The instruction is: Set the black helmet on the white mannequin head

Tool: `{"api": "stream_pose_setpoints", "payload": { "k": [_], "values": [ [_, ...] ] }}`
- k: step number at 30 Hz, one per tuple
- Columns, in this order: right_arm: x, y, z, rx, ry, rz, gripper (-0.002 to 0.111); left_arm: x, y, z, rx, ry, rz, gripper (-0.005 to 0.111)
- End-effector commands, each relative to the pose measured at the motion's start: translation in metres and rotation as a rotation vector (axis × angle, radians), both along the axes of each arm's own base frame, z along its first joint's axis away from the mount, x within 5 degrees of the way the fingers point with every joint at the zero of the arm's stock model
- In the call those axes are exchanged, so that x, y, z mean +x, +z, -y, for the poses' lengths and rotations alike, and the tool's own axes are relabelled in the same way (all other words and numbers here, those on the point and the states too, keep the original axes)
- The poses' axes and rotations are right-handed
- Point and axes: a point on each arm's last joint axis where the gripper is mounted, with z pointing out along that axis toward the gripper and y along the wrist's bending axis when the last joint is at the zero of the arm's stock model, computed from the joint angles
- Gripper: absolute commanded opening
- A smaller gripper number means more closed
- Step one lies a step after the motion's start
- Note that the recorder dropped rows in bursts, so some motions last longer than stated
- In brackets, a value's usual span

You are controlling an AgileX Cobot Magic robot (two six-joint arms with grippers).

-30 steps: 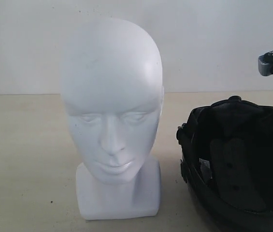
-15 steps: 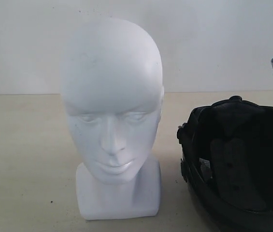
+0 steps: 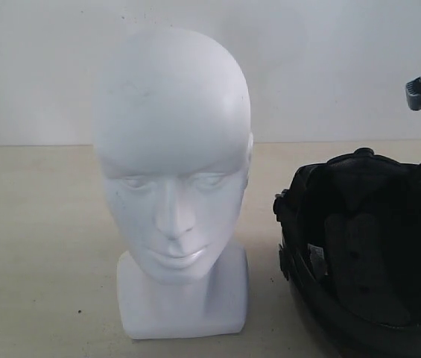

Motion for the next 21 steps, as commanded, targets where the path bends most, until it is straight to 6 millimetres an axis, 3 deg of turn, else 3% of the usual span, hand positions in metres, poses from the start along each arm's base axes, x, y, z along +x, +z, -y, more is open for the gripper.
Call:
{"api": "stream_pose_setpoints", "payload": {
  "k": [1,11,21],
  "values": [
    [0.012,-0.004,-0.003,-0.006,0.006,-0.021,0.0,0.0,-0.001,0.0,-0.001,-0.004,-0.001,0.005],
    [0.021,0.006,-0.005,0.009,-0.006,-0.006,0.0,0.0,-0.001,0.0,-0.001,-0.004,-0.001,0.005],
    [0.012,0.02,-0.007,0.001,0.036,-0.079,0.0,0.0,-0.001,0.0,-0.001,-0.004,-0.001,0.005]
  ]
}}
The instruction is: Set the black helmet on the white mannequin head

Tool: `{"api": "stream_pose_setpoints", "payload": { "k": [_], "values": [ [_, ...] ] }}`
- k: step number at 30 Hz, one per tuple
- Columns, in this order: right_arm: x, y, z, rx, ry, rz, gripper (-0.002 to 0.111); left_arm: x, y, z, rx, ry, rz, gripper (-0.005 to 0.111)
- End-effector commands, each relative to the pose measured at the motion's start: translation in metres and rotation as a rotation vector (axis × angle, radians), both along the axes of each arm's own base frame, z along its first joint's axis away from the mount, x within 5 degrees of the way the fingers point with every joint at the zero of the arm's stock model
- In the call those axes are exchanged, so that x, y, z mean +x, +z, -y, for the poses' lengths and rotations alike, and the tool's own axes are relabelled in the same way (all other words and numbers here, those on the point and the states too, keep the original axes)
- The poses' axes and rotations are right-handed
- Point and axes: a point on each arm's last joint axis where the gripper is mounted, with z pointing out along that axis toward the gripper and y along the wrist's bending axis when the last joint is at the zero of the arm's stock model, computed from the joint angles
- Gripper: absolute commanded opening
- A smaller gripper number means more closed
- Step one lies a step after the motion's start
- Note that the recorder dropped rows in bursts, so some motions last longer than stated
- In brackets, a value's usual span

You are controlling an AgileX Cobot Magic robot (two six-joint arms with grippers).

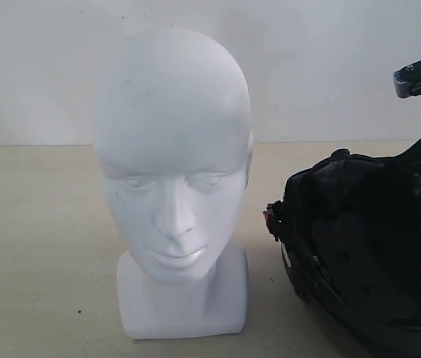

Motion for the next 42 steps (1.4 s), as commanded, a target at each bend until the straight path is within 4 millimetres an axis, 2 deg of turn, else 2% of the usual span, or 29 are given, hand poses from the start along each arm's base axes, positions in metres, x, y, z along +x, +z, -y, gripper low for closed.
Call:
{"api": "stream_pose_setpoints", "payload": {
  "k": [1,4,7,10,16,17,18,19,21,22,27,29,31,34,38,42],
  "values": [
    [-0.012,0.014,-0.003,0.036,0.046,-0.066,0.0,0.0,-0.001,0.0,-0.001,-0.004,-0.001,0.005],
    [-0.031,0.029,-0.008,0.116,0.122,-0.094,0.0,0.0,-0.001,0.0,-0.001,-0.004,-0.001,0.005],
    [-0.053,0.056,-0.01,0.193,0.211,-0.024,0.0,0.0,-0.001,0.0,-0.001,-0.004,-0.001,0.005],
    [-0.085,0.079,-0.006,0.241,0.258,0.032,0.0,0.0,-0.001,0.0,-0.001,-0.004,-0.001,0.005],
    [-0.143,0.1,-0.004,0.331,0.419,-0.026,0.001,0.0,-0.001,0.0,-0.001,-0.004,-0.001,0.005],
    [-0.155,0.102,-0.004,0.36,0.439,-0.073,0.008,0.0,-0.001,0.0,-0.001,-0.004,-0.001,0.005],
    [-0.157,0.102,-0.005,0.376,0.44,-0.077,0.013,0.0,-0.001,0.0,-0.001,-0.004,-0.001,0.005],
    [-0.158,0.102,-0.008,0.418,0.43,-0.09,0.031,0.0,-0.001,0.0,-0.001,-0.004,-0.001,0.005],
    [-0.16,0.087,-0.01,0.437,0.439,-0.143,0.056,0.0,-0.001,0.0,-0.001,-0.004,-0.001,0.005],
    [-0.16,0.081,-0.01,0.434,0.436,-0.165,0.057,0.0,-0.001,0.0,-0.001,-0.004,-0.001,0.005],
    [-0.155,0.034,-0.01,0.426,0.404,-0.23,0.057,0.0,-0.001,0.0,-0.001,-0.004,-0.001,0.005],
    [-0.154,0.027,-0.016,0.423,0.406,-0.269,0.057,0.0,-0.001,0.0,-0.001,-0.004,-0.001,0.005],
    [-0.154,0.022,-0.031,0.396,0.446,-0.279,0.057,0.0,-0.001,0.0,-0.001,-0.004,-0.001,0.005],
    [-0.154,0.007,-0.053,0.244,0.47,-0.308,0.057,0.0,-0.001,0.0,-0.001,-0.004,-0.001,0.005],
    [-0.148,-0.006,-0.063,0.087,0.422,-0.284,0.057,0.0,-0.001,0.0,-0.001,-0.004,-0.001,0.005],
    [-0.144,-0.015,-0.079,0.081,0.461,-0.264,0.057,0.0,-0.001,0.0,-0.001,-0.004,-0.001,0.005]
  ]
}}
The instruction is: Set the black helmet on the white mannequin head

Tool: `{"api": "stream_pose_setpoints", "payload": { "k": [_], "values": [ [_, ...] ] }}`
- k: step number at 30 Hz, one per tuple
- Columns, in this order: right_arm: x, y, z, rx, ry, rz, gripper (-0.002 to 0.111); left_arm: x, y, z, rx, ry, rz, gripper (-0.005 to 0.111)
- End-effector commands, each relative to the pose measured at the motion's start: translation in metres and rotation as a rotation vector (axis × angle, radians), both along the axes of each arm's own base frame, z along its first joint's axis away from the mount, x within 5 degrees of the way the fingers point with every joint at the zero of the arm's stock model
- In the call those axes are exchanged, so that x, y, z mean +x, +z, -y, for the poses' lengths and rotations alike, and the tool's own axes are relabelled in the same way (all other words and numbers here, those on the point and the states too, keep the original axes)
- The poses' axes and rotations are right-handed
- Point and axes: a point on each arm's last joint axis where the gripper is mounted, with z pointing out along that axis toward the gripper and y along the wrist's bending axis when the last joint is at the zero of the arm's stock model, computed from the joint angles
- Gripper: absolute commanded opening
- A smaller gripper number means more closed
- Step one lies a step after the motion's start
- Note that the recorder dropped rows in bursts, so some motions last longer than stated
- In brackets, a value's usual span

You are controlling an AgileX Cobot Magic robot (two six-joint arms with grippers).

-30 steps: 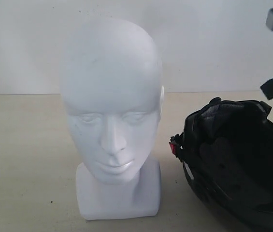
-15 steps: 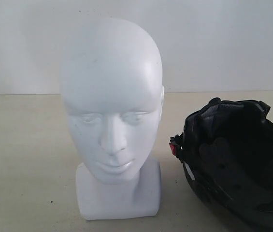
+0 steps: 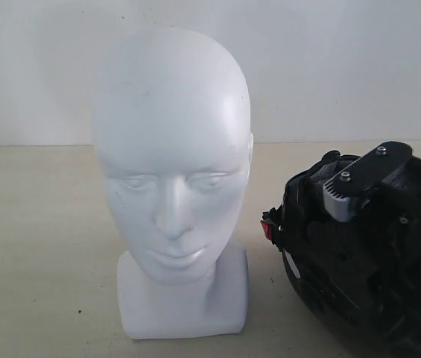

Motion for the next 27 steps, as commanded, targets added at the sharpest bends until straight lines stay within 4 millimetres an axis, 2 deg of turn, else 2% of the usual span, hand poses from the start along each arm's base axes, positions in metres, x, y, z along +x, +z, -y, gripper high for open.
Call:
{"api": "stream_pose_setpoints", "payload": {
  "k": [1,14,27],
  "values": [
    [0.006,-0.009,-0.015,0.008,0.022,0.053,0.057,0.0,-0.001,0.0,-0.001,-0.004,-0.001,0.005],
    [0.026,-0.037,-0.038,0.028,0.016,0.056,0.057,0.0,-0.001,0.0,-0.001,-0.004,-0.001,0.005],
    [0.041,-0.063,-0.05,0.013,0.007,0.057,0.057,0.0,-0.001,0.0,-0.001,-0.004,-0.001,0.005]
  ]
}}
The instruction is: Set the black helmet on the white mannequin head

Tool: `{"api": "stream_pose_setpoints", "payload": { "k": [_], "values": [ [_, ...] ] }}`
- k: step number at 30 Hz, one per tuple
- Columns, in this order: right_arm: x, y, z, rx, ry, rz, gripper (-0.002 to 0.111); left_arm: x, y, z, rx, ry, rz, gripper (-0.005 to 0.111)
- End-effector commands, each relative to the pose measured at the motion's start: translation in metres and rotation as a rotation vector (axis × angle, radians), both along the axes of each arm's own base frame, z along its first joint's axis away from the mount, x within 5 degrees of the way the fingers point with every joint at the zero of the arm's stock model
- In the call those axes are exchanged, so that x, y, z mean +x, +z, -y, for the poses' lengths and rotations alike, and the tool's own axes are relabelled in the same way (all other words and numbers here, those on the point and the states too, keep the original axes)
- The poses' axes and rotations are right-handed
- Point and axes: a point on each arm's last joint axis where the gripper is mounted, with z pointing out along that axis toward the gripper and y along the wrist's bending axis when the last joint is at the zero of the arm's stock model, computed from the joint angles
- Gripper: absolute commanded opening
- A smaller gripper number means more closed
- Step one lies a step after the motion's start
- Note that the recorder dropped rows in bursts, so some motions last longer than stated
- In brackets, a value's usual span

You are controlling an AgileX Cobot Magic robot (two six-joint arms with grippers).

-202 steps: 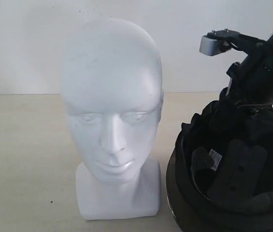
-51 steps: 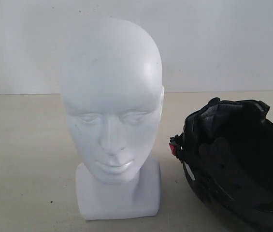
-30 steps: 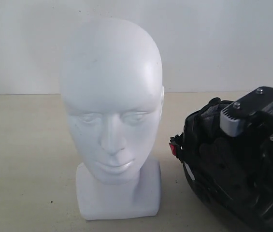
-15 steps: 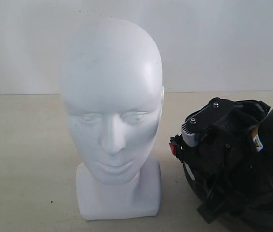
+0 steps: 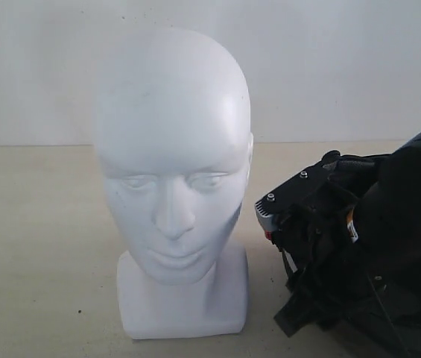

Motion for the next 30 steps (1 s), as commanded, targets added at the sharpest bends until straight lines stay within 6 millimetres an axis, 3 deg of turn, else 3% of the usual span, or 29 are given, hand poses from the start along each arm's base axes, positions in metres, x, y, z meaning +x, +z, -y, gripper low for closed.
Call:
{"api": "stream_pose_setpoints", "payload": {
  "k": [1,25,30],
  "values": [
    [0.002,-0.005,-0.001,-0.005,-0.003,0.007,0.057,0.0,-0.001,0.0,-0.001,-0.004,-0.001,0.005],
    [0.002,-0.005,-0.001,0.015,-0.078,-0.012,0.056,0.0,-0.001,0.0,-0.001,-0.004,-0.001,0.005],
    [0.004,-0.015,-0.003,-0.015,-0.083,-0.043,0.035,0.0,-0.001,0.0,-0.001,-0.004,-0.001,0.005]
  ]
}}
